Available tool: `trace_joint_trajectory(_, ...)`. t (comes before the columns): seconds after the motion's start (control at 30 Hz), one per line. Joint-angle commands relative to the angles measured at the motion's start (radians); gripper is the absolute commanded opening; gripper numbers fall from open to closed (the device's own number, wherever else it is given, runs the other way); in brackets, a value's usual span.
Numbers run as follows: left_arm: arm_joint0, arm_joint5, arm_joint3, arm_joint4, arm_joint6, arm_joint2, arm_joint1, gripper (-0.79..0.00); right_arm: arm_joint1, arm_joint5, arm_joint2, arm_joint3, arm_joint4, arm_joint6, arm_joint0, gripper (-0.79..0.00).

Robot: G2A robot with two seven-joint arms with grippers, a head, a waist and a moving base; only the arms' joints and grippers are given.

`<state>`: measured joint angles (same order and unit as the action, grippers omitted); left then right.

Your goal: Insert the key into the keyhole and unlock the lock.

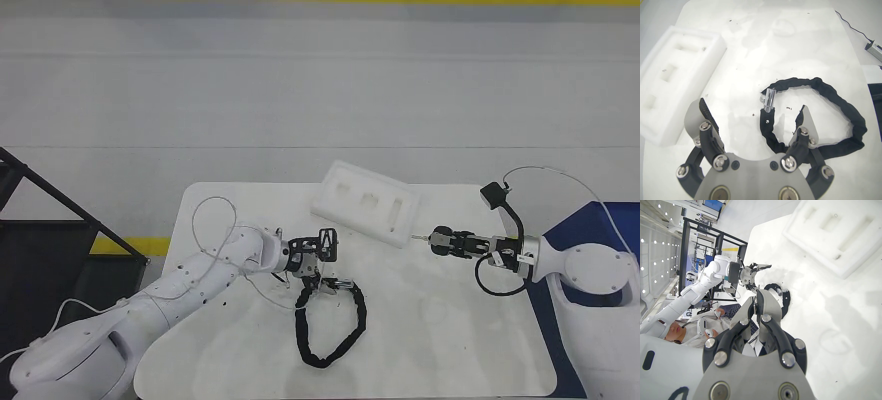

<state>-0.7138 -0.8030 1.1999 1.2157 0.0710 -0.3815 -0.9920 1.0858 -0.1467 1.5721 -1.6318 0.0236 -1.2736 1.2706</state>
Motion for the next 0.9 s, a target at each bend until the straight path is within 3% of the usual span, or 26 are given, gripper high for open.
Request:
trace_joint_trajectory(0.0, -0.011, -0.015, -0.015, 0.038, 0.044, 0.004, -0.002, 0.000, 0.000, 0.000, 0.000, 0.000, 0.000, 0.000, 0.000, -0.785)
trace_joint_trajectory(0.3, -0.025, -0.017, -0.066, 0.124, 0.150, 0.024, -0.043, 0.000, 0.000, 0.000, 0.000, 0.000, 0.000, 0.000, 0.000, -0.785)
trace_joint_trajectory(0.47, -0.026, 0.035, -0.103, 0.168, 0.145, 0.033, -0.072, 0.000, 0.000, 0.000, 0.000, 0.000, 0.000, 0.000, 0.000, -0.785)
trace_joint_trajectory(0.53, -0.028, 0.054, -0.115, 0.191, 0.137, 0.039, -0.082, -0.052, 0.000, 0.000, 0.000, 0.000, 0.000, 0.000, 0.000, -0.785)
trace_joint_trajectory(0.63, -0.032, 0.061, -0.131, 0.208, 0.143, 0.043, -0.095, -0.031, 0.000, 0.000, 0.000, 0.000, 0.000, 0.000, 0.000, -0.785)
trace_joint_trajectory(0.87, -0.041, 0.071, -0.175, 0.225, 0.156, 0.036, -0.116, -0.062, 0.000, 0.000, 0.000, 0.000, 0.000, 0.000, 0.000, -0.785)
